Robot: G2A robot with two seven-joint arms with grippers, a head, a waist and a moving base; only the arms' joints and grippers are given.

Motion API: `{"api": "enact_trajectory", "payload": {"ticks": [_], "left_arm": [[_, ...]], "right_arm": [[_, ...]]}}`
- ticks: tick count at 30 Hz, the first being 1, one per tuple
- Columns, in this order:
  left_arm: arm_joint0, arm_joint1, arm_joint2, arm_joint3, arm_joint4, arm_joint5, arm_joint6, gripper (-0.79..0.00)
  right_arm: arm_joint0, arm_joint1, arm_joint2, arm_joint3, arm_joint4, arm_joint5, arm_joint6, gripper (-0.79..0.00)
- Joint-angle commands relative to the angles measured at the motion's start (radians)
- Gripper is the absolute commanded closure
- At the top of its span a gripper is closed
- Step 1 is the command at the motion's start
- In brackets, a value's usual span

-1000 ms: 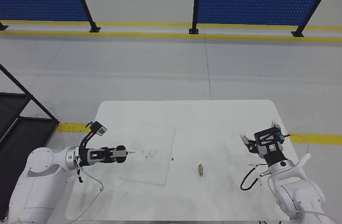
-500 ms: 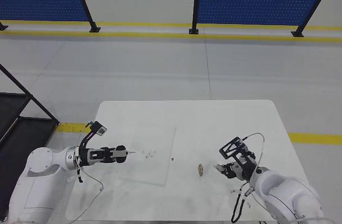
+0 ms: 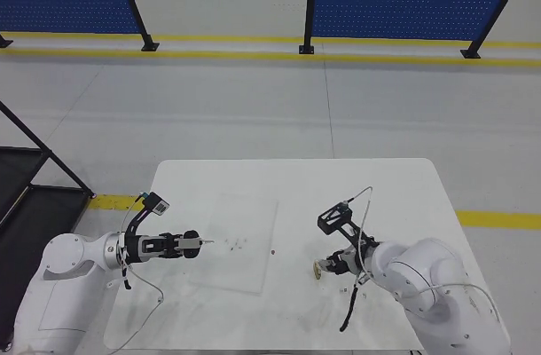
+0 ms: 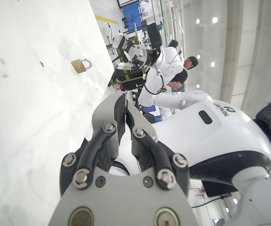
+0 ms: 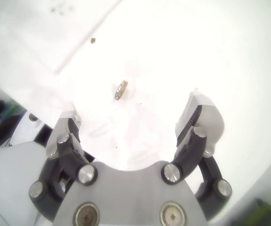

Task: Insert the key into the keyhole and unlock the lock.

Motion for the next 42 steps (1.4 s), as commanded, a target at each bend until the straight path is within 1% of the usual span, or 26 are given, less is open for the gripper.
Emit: {"api": "enact_trajectory", "payload": {"ticks": [1, 19, 21, 24, 27, 32, 37, 42], "left_arm": [[0.0, 0.0, 0.0, 0.0, 0.0, 0.0, 0.0, 0.0], [0.0, 0.0, 0.0, 0.0, 0.0, 0.0, 0.0, 0.0], [0.0, 0.0, 0.0, 0.0, 0.0, 0.0, 0.0, 0.0], [0.0, 0.0, 0.0, 0.0, 0.0, 0.0, 0.0, 0.0], [0.0, 0.0, 0.0, 0.0, 0.0, 0.0, 0.0, 0.0], [0.0, 0.0, 0.0, 0.0, 0.0, 0.0, 0.0, 0.0], [0.0, 0.0, 0.0, 0.0, 0.0, 0.0, 0.0, 0.0], [0.0, 0.0, 0.0, 0.0, 0.0, 0.0, 0.0, 0.0]], "right_arm": [[0.039, -0.006, -0.033, 0.048, -0.016, 0.026, 0.016, -0.785], [0.039, -0.006, -0.033, 0.048, -0.016, 0.026, 0.016, -0.785], [0.036, -0.007, -0.051, 0.06, -0.016, 0.01, -0.001, -0.785], [0.081, -0.015, -0.086, 0.083, 0.011, 0.025, 0.039, -0.785], [0.136, -0.026, -0.128, 0.12, 0.03, 0.062, 0.069, -0.785], [0.227, -0.033, -0.229, 0.235, 0.084, 0.189, 0.069, -0.785], [0.326, -0.025, -0.327, 0.322, 0.157, 0.296, 0.069, -0.785], [0.378, -0.007, -0.374, 0.365, 0.215, 0.297, 0.069, -0.785]]}}
